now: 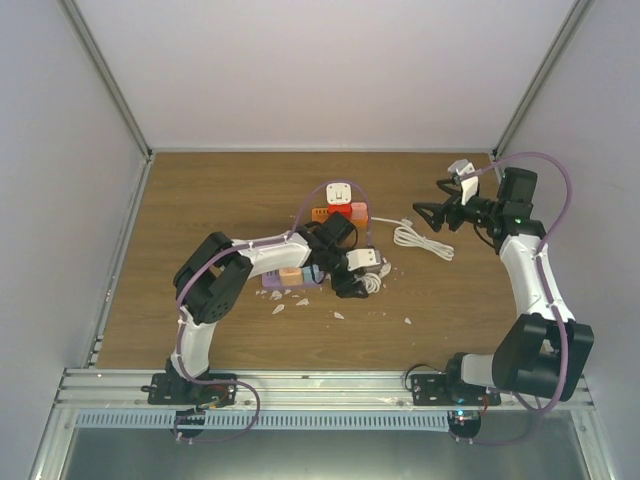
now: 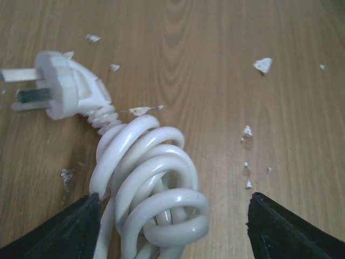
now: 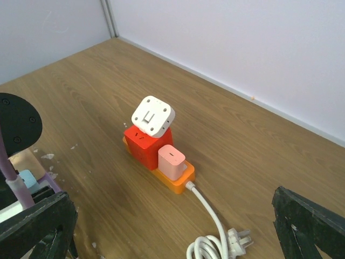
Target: Pull the plug off the socket
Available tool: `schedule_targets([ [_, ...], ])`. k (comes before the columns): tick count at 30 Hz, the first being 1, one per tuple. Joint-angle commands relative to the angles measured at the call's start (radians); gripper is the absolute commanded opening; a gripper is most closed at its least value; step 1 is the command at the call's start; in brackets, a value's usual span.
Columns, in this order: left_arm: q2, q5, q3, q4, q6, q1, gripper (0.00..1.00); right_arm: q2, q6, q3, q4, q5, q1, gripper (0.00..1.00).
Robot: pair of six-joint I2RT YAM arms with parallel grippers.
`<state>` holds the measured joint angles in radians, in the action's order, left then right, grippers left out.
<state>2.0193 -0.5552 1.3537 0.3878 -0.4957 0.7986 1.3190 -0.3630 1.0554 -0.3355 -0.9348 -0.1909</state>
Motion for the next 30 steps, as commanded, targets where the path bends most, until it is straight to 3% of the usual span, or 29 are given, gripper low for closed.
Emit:
schedule_targets([
  [1,-0.088,-0.084,-0.024,-0.009,-0.038,-0.006,0.81,-0.021,-0.016,-0.012,0.011,-0.064,-0.008,1.00],
  [3,-0.116,-0.104,-0.037,0.004,-0.044,-0.020,0.96,-0.025,-0.021,-0.012,0.012,-0.080,-0.008,1.00],
  [4,-0.131,-0.115,-0.043,0.009,-0.045,-0.028,0.99,-0.026,-0.022,-0.012,0.013,-0.085,-0.007,1.00],
  [15,-0.377,-0.196,-0.193,0.036,-0.053,-0.140,0.99,-0.005,-0.077,-0.011,-0.021,-0.157,0.078,1.00],
  [23,-0.605,-0.243,-0.342,0.018,-0.011,-0.329,0.99,0.013,-0.160,-0.013,-0.045,-0.120,0.219,1.00],
  [30,-0.737,-0.322,-0.486,0.022,-0.110,-0.514,0.99,-0.018,-0.110,-0.083,0.004,-0.115,0.315,1.00],
])
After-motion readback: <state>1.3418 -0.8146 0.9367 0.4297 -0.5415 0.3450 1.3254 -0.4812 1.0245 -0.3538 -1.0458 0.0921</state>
